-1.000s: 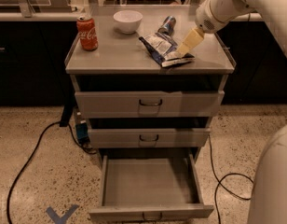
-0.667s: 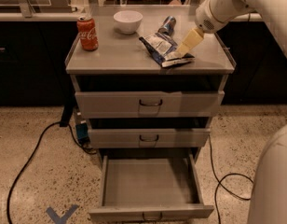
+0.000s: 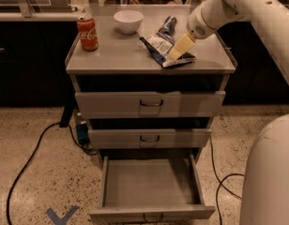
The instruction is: Place blue chip bag into bottom drawer
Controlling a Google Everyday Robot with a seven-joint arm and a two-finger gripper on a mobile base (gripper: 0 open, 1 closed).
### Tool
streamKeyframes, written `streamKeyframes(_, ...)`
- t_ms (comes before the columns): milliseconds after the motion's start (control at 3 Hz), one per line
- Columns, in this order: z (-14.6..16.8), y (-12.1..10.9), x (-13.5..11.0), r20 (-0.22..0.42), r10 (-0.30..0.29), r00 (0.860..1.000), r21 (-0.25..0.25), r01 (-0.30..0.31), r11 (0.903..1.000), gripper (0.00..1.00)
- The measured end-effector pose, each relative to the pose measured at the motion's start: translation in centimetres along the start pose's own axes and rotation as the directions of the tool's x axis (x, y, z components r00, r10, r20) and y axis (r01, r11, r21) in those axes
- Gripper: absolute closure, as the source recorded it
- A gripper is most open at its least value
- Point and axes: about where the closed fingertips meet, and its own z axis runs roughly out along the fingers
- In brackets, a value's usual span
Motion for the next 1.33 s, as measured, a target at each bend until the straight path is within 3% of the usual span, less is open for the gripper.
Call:
streamKeyframes(667, 3.2, 2.0, -1.3, 0.051, 0.004, 0.999, -0.086, 0.0, 0.9963, 0.0)
streamKeyframes(1333, 5.0, 3.0, -0.7, 0.052, 0.031, 0.998, -0.129, -0.024, 0.9913, 0.0)
